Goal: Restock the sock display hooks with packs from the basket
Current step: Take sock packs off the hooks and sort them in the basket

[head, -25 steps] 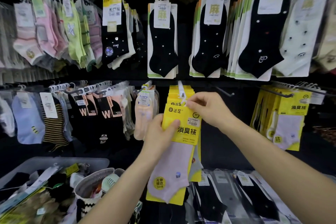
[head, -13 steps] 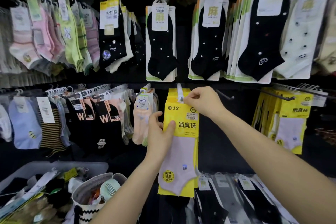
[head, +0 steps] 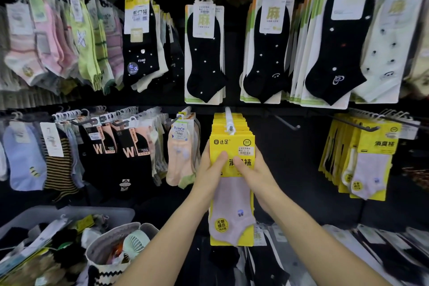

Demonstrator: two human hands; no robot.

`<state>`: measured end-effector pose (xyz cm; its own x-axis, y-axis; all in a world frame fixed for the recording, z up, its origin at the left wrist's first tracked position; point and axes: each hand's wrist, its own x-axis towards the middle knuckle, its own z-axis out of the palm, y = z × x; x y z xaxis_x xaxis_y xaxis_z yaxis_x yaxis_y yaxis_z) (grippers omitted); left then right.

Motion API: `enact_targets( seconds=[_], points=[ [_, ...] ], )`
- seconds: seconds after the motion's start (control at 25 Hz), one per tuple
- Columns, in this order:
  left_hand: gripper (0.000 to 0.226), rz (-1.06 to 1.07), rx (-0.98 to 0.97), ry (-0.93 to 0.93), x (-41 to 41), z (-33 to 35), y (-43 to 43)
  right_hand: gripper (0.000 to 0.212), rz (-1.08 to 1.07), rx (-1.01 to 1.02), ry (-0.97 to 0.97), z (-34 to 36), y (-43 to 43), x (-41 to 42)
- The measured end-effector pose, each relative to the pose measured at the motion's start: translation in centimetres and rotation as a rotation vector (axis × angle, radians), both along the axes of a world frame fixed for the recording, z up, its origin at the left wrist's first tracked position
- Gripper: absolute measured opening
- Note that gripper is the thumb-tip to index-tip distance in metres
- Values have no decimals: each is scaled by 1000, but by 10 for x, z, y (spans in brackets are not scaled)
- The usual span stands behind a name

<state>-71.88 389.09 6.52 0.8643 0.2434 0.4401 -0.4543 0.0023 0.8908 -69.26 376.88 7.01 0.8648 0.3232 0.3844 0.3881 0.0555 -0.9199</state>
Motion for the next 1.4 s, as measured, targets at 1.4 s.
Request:
enact_targets(
  seconds=[1.4],
  points=[
    [68, -212, -367, 293, -16, -45, -5, 105, 52, -29, 224, -72, -12, 3]
  ],
)
